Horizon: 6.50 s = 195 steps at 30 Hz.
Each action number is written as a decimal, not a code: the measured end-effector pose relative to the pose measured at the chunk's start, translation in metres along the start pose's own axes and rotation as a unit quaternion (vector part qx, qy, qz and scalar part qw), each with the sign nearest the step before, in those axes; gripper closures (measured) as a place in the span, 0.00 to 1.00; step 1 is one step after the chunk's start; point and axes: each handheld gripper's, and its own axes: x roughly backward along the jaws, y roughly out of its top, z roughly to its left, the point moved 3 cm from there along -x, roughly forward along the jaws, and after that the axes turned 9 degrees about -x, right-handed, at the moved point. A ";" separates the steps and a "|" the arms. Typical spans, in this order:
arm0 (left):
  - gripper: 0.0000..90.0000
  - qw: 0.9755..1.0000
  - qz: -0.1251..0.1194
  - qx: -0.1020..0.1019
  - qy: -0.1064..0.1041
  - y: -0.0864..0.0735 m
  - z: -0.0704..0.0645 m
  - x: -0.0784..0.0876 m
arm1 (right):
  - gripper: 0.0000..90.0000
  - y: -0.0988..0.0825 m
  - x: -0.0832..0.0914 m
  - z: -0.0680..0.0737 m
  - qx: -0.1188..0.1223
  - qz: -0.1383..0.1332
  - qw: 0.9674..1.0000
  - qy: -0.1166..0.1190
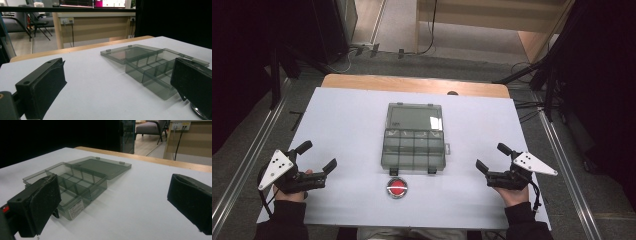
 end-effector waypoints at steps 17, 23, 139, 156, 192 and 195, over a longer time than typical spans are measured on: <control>0.00 1.000 0.000 -0.008 -0.011 0.003 -0.004 0.000 | 0.00 -0.003 -0.002 0.009 0.009 0.020 1.000 0.005; 0.00 1.000 0.001 -0.006 -0.013 0.003 -0.005 0.000 | 0.00 -0.004 -0.004 0.016 0.023 0.029 0.999 0.015; 0.00 0.999 0.010 -0.012 -0.030 0.003 -0.008 -0.004 | 0.20 -0.069 -0.153 0.192 0.203 0.350 0.903 0.144; 0.00 1.000 0.010 -0.009 -0.027 0.003 -0.008 -0.004 | 0.34 -0.061 -0.146 0.195 0.217 0.346 0.901 0.144; 0.00 0.999 0.018 -0.022 -0.018 0.002 -0.009 -0.005 | 0.34 0.039 -0.138 0.152 0.134 0.241 0.953 0.124; 0.00 0.999 0.018 -0.022 -0.018 0.002 -0.009 -0.005 | 0.34 0.041 -0.142 0.149 0.124 0.242 0.955 0.120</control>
